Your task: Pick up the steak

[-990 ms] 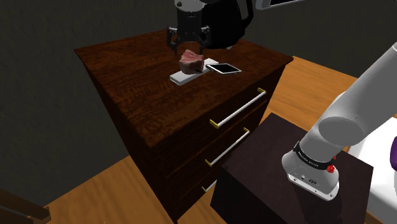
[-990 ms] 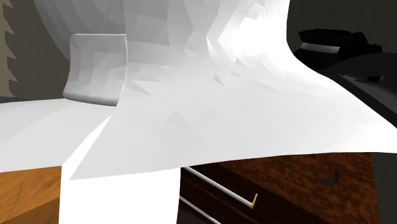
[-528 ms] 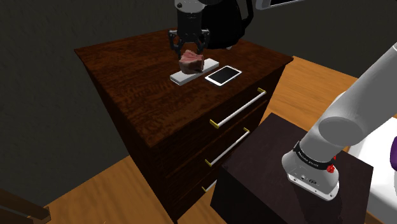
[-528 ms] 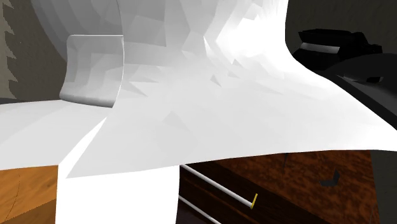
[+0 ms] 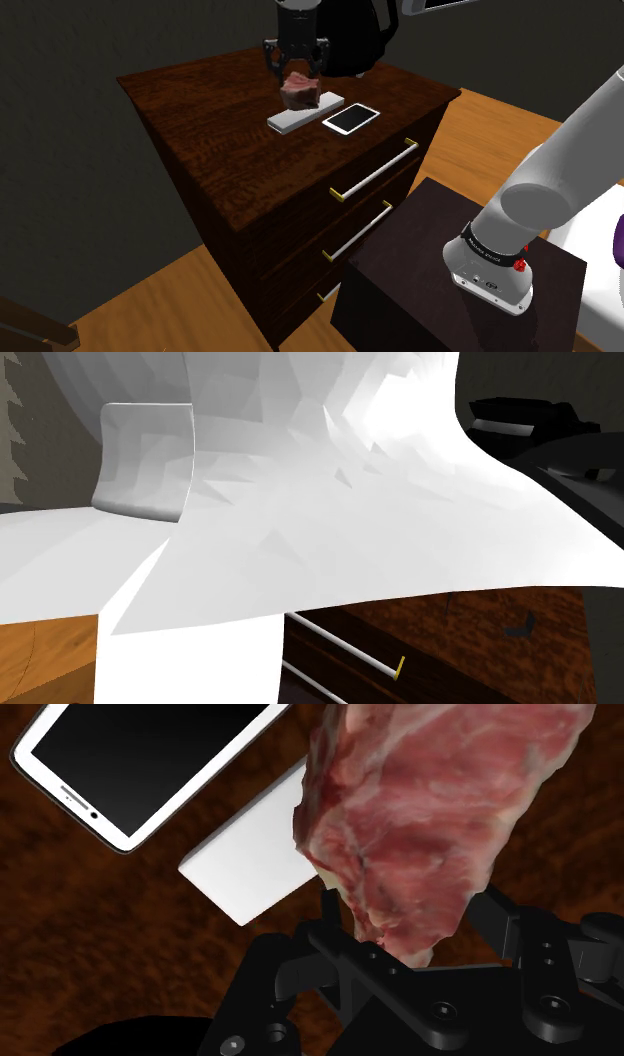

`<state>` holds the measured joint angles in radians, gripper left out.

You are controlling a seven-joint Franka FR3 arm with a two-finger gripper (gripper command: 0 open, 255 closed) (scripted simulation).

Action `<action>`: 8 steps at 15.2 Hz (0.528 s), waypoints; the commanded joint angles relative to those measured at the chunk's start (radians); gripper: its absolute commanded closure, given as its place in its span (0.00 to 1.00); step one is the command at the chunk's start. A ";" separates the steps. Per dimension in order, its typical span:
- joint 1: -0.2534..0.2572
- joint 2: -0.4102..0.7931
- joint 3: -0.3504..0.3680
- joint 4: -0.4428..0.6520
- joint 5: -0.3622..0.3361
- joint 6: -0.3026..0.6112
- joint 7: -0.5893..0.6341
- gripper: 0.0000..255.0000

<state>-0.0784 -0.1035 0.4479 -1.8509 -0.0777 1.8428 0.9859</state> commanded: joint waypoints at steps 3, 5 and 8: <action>-0.001 0.000 -0.001 0.053 0.001 -0.053 -0.007 1.00; -0.001 0.003 -0.001 0.084 0.000 -0.080 -0.008 1.00; -0.001 0.010 0.000 0.132 -0.002 -0.122 -0.010 1.00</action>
<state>-0.0791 -0.0940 0.4484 -1.7362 -0.0800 1.7372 0.9779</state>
